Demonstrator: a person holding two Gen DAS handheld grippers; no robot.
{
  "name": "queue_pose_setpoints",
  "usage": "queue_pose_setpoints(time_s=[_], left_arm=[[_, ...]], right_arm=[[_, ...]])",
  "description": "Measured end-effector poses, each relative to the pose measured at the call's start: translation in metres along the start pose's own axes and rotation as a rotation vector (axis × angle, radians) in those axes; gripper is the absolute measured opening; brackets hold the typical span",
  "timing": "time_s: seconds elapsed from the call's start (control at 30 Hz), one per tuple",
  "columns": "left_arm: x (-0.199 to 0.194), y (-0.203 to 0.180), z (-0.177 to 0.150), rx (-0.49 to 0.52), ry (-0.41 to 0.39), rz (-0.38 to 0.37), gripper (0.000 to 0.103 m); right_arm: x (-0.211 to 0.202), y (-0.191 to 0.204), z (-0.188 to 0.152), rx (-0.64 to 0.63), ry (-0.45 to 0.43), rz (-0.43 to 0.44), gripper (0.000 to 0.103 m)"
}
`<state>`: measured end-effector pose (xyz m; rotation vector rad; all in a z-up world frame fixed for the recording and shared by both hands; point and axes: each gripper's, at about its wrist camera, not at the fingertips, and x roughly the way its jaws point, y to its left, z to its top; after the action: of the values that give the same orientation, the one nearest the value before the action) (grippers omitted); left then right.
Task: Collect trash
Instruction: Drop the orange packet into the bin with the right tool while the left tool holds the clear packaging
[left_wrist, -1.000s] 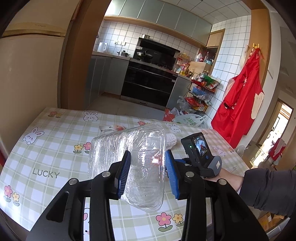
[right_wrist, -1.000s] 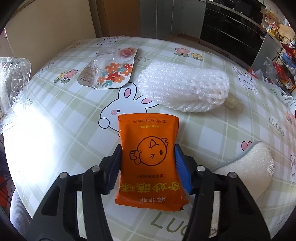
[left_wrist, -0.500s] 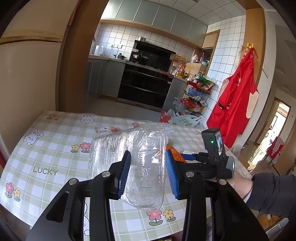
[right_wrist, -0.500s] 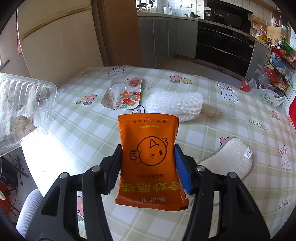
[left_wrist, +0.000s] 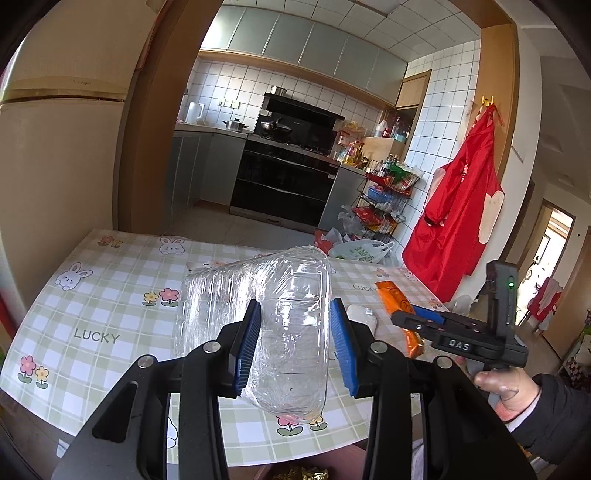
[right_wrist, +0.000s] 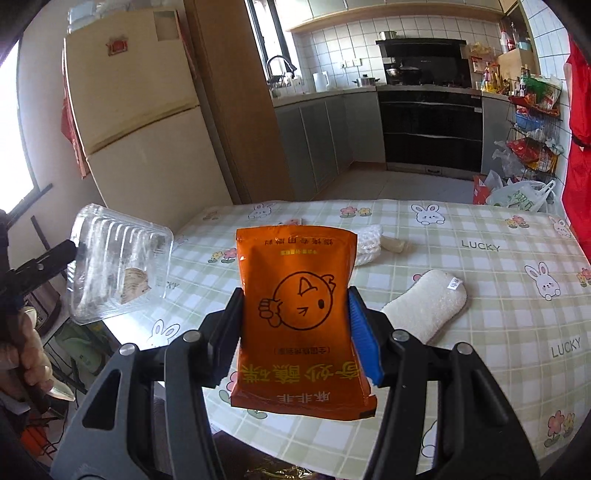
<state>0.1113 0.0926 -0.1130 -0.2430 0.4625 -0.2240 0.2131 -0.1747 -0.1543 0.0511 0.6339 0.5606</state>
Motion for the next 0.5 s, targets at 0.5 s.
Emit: queue_pose_setpoints(time_s=[0.5], left_arm=[[-0.054,-0.032,-0.014,0.012,-0.031,-0.025,0.038]], right_arm=[[-0.115,0.035,-0.057,-0.048,-0.111,0.01,0.056]])
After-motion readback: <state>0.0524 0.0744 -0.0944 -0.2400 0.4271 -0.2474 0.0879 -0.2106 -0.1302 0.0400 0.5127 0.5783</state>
